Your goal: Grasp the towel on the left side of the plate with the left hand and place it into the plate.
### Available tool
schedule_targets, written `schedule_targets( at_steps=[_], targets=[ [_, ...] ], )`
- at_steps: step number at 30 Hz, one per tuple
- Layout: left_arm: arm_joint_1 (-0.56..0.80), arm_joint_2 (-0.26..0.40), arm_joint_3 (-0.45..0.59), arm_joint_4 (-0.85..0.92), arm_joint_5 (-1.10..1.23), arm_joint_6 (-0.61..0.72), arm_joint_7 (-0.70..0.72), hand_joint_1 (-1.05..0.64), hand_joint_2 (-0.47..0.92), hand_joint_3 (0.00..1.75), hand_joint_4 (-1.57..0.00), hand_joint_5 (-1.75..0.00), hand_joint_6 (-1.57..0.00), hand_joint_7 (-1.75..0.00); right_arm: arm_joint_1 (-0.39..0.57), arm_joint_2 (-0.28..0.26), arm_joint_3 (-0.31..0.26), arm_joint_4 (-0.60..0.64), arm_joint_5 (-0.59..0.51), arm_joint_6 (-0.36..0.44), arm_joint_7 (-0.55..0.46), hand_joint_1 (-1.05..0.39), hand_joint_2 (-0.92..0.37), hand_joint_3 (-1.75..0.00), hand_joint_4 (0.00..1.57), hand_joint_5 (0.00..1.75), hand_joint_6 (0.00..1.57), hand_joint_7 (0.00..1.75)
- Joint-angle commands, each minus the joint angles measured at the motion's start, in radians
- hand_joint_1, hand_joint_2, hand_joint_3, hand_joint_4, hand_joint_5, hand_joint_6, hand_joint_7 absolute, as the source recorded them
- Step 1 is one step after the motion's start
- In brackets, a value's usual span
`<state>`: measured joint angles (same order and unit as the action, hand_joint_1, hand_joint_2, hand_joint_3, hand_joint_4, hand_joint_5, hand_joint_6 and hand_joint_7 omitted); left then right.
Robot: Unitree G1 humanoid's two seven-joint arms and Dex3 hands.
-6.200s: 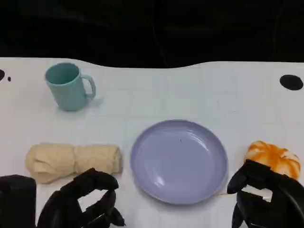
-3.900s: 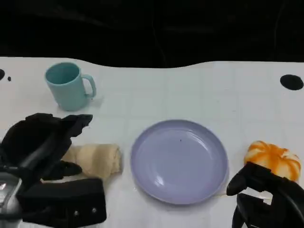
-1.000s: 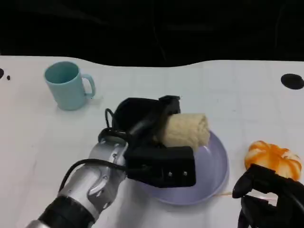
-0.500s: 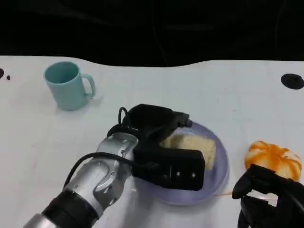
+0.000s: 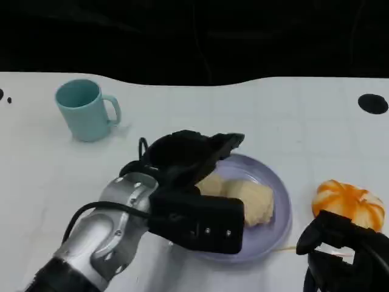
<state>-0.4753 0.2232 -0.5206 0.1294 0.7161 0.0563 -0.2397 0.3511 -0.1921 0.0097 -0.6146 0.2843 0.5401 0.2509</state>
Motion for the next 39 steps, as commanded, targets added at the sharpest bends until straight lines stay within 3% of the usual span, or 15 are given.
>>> schedule_targets(
  at_steps=[1,6,8,9,11,15,17,22,26,30,39],
  targets=[
    [0.092,0.003,0.124,-0.12,-0.189,0.038,-0.084,-0.64,0.92,0.18,-0.32,-0.33,-0.28,-0.1,-0.009,-0.01,0.002,0.002,-0.002,0.007,-0.006,-0.04,-0.77,-1.04,0.63,1.75,0.46,1.63],
    [0.22,-0.029,0.269,-0.25,-0.441,0.097,-0.132,-0.3,0.92,0.23,-0.58,-0.51,-0.59,-0.21,-0.012,-0.005,0.002,0.007,0.006,0.005,-0.006,-0.02,-0.78,-1.04,0.63,1.75,0.46,1.64],
    [0.28,-0.056,0.324,-0.275,-0.528,0.07,-0.106,-0.18,0.9,0.31,-0.64,-0.81,-0.74,-0.25,-0.014,-0.007,0.007,0.008,-0.001,0.004,-0.008,-0.02,-0.78,-1.04,0.63,1.75,0.45,1.64],
    [0.309,-0.072,0.349,-0.281,-0.568,0.051,-0.092,-0.11,0.78,0.59,-0.69,-1.03,-0.83,-0.37,-0.015,-0.008,0.01,0.008,-0.005,0.003,-0.009,-0.02,-0.78,-1.04,0.63,1.75,0.46,1.64],
    [0.357,-0.096,0.388,-0.286,-0.628,0.014,-0.071,-0.05,0.63,0.98,-0.76,-1.25,-0.86,-0.74,-0.016,-0.007,0.015,0.007,-0.008,0.002,-0.012,-0.03,-0.77,-1.04,0.63,1.75,0.46,1.65],
    [0.442,-0.116,0.447,-0.287,-0.707,-0.053,-0.05,-0.05,0.53,1.21,-0.86,-1.55,-0.85,-1.32,-0.018,-0.004,0.015,0.004,0.003,0.013,-0.017,-0.04,-0.76,-1.05,0.65,1.75,0.47,1.65],
    [0.491,-0.122,0.467,-0.32,-0.732,-0.031,-0.038,-0.11,0.47,1.3,-0.87,-1.68,-0.84,-1.44,-0.017,-0.004,0.016,0.002,0.004,0.016,-0.019,-0.04,-0.76,-1.05,0.65,1.75,0.47,1.65],
    [0.646,-0.173,0.497,-0.466,-0.83,0.094,0.003,-0.13,0.46,1.39,-0.87,-1.74,-0.79,-1.58,-0.018,-0.004,0.027,-0.001,-0.003,0.016,-0.025,-0.05,-0.75,-1.06,0.66,1.75,0.47,1.65],
    [0.732,-0.183,0.497,-0.523,-0.856,0.119,0.021,-0.11,0.45,1.41,-0.87,-1.75,-0.76,-1.66,-0.019,-0.001,0.032,0.0,-0.004,0.013,-0.029,-0.05,-0.75,-1.07,0.65,1.75,0.47,1.65],
    [0.78,-0.184,0.515,-0.545,-0.909,0.152,0.018,-0.1,0.45,1.41,-0.86,-1.75,-0.75,-1.66,-0.02,-0.001,0.031,0.001,-0.004,0.008,-0.029,-0.05,-0.75,-1.08,0.64,1.75,0.46,1.65],
    [0.816,-0.163,0.594,-0.61,-1.17,0.413,0.007,-0.15,0.52,1.27,-0.82,-1.75,-0.69,-1.71,-0.023,-0.007,0.014,0.017,-0.001,-0.018,-0.017,-0.06,-0.75,-1.07,0.64,1.75,0.45,1.65]
  ],
)
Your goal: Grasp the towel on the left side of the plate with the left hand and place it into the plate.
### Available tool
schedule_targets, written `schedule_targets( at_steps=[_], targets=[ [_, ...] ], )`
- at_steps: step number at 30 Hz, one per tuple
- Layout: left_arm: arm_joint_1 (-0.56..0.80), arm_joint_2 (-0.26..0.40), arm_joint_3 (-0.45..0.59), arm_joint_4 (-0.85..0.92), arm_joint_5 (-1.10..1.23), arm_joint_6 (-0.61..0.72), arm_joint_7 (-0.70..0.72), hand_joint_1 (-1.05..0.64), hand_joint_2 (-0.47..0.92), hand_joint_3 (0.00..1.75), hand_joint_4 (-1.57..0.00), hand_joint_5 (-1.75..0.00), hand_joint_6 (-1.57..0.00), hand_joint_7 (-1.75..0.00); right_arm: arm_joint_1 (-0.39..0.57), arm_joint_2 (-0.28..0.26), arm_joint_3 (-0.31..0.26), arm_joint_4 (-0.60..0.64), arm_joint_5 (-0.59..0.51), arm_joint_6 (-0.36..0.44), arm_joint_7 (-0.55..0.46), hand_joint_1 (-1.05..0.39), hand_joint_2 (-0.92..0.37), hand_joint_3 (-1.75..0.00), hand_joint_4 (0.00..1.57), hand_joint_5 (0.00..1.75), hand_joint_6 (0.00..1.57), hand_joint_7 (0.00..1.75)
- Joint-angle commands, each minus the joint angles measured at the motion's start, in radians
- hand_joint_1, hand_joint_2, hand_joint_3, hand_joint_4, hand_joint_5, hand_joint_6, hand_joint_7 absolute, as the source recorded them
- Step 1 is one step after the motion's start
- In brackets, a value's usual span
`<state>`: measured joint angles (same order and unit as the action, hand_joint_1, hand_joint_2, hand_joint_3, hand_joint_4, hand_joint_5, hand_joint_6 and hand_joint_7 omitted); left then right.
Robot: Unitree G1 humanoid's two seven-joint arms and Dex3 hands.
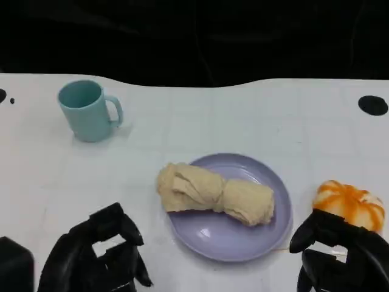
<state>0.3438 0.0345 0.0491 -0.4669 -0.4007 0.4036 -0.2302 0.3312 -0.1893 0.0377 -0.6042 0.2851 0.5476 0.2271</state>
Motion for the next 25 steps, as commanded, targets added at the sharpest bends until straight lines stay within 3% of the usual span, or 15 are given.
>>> schedule_targets(
  at_steps=[1,9,25],
  targets=[
    [-0.009,0.032,0.029,-0.01,-0.067,0.079,-0.007,-0.15,0.53,1.26,-0.82,-1.75,-0.69,-1.71,-0.003,-0.011,-0.014,0.008,-0.002,-0.03,0.009,-0.06,-0.75,-1.07,0.64,1.75,0.45,1.65],
    [-0.029,0.048,0.056,0.0,-0.121,0.139,-0.004,-0.15,0.54,1.25,-0.78,-1.75,-0.67,-1.74,0.005,-0.007,-0.007,0.016,-0.012,-0.058,0.008,-0.08,-0.74,-1.05,0.65,1.75,0.46,1.65],
    [-0.026,0.068,0.02,0.028,-0.102,0.11,-0.018,-0.17,0.52,1.21,-0.79,-1.75,-0.67,-1.71,0.005,-0.003,-0.004,0.017,-0.013,-0.055,0.008,-0.07,-0.72,-1.06,0.65,1.75,0.48,1.61]
  ],
)
